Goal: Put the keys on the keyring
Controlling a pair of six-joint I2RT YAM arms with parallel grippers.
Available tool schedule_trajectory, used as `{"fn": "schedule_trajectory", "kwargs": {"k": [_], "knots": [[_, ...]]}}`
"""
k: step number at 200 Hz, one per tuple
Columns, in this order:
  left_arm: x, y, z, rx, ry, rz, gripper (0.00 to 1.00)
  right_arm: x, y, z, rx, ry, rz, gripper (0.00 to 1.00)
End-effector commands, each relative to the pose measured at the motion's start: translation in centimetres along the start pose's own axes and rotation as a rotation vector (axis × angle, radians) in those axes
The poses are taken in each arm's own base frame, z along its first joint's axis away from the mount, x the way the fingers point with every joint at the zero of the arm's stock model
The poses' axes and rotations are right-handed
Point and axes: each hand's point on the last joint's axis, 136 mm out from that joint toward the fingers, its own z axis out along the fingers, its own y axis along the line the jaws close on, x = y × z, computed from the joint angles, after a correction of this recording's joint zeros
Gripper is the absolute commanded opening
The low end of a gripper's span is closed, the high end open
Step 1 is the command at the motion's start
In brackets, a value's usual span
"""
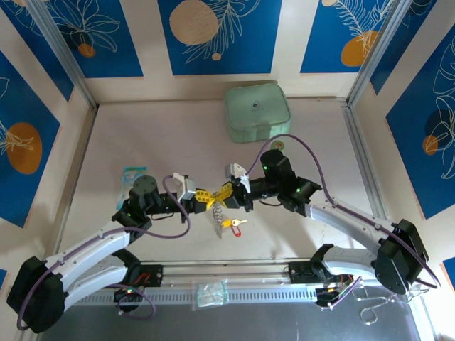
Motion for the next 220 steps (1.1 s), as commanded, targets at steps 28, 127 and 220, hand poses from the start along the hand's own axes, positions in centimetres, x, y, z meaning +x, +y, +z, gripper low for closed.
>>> {"fn": "schedule_trajectory", "kwargs": {"k": [28, 127, 220], "knots": [[-1.2, -0.1, -0.1, -0.017, -0.01, 0.055, 0.24, -0.4, 0.8, -0.1, -0.027, 0.031, -0.024, 0.0], [-0.4, -0.2, -0.5, -0.009, 0.185, 0.185, 0.25, 0.7, 0.7, -0.6, 0.06, 0.445, -0.224, 0.0], [-0.1, -0.6, -0.3, 0.022, 0.204, 0.203, 0.0, -0.7, 1.9, 0.3, 0.029, 0.415, -0.255, 0.0]]}}
